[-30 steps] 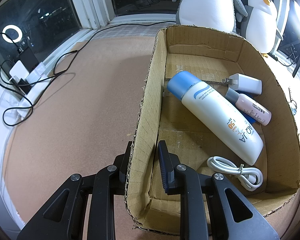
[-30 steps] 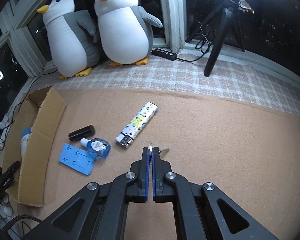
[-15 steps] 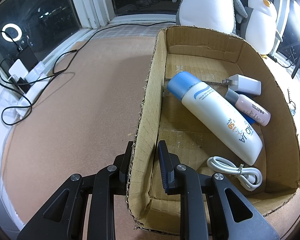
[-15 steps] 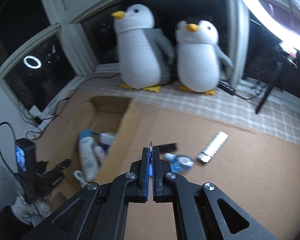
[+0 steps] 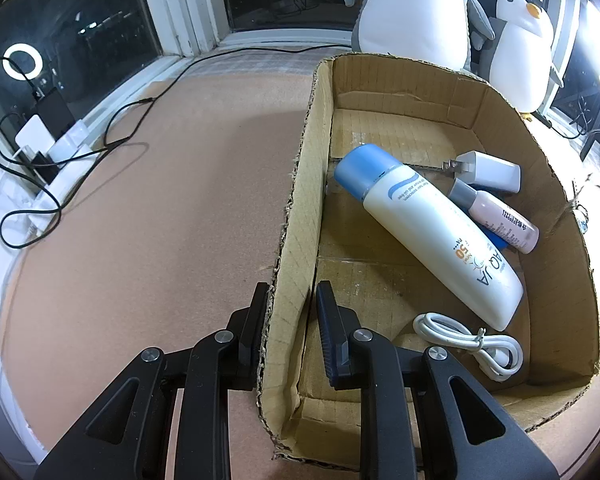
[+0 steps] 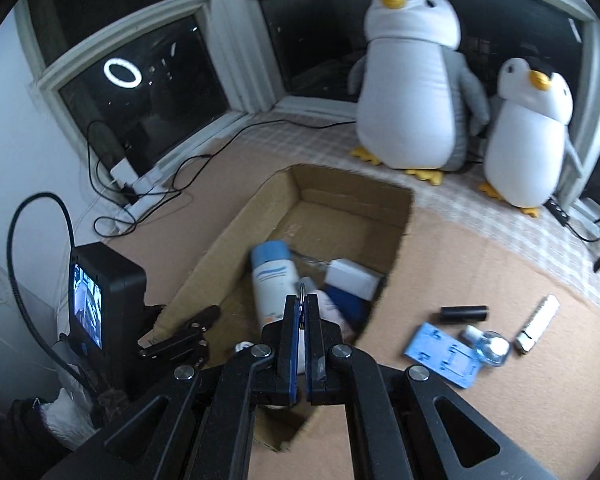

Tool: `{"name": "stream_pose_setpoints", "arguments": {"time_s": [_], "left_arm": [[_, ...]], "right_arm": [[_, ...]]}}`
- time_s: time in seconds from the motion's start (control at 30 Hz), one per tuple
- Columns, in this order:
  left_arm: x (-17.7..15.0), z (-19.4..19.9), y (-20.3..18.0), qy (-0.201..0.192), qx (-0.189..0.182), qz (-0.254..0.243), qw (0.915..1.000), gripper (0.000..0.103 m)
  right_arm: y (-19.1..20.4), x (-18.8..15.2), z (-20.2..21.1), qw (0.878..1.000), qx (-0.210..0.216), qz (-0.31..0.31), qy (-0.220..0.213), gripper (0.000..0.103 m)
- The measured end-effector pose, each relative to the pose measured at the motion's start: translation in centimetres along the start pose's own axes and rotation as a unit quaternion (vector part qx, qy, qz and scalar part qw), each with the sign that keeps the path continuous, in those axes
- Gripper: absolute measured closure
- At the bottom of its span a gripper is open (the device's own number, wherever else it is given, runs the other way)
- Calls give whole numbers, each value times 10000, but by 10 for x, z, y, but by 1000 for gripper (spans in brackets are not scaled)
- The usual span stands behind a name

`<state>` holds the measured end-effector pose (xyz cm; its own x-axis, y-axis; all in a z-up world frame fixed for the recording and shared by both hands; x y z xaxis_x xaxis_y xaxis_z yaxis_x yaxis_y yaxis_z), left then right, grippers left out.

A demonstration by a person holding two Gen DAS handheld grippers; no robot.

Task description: Organize rigid objects

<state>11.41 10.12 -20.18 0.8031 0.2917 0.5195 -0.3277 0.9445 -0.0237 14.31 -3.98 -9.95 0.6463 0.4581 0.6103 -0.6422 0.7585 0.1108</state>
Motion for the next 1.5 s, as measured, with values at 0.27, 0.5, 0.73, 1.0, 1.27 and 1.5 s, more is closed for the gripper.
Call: {"name": "stream_pose_setpoints", "arguments": {"time_s": [0.27,0.5,0.73,1.0,1.27,1.5], "left_arm": [[0,0,0,1,1,-4,10000,83],[0,0,0,2,-1,-2,10000,83],[0,0,0,1,-2,-3,10000,83],[0,0,1,2,-3,0,10000,83],[0,0,1,3,0,-6,10000,83],[0,0,1,4,26,-13,10000,83]], "right_arm": [[11,4,-20,9998,111,90,145,101],[13,3,-34,9994,77,153,287,101],[11,2,-40,9991,-27,174,379,57],[3,-2,-35,9992,-225,134,291,43],[-15,-9,-19,9989,-423,11,192,43],[-59,-36,4,9970,-664,-350,200,43]]}}
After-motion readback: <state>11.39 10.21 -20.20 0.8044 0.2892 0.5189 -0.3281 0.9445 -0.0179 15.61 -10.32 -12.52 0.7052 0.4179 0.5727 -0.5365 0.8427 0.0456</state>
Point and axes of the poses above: each gripper's, at about its wrist camera, not at the fingertips, and z roughly against the way its jaws point, y to its left, x to its top, the point moved 3 cm from there along -z, roughly the way its jaws point, and after that the axes turned 10 degrees about z, right-handed, at the moved point
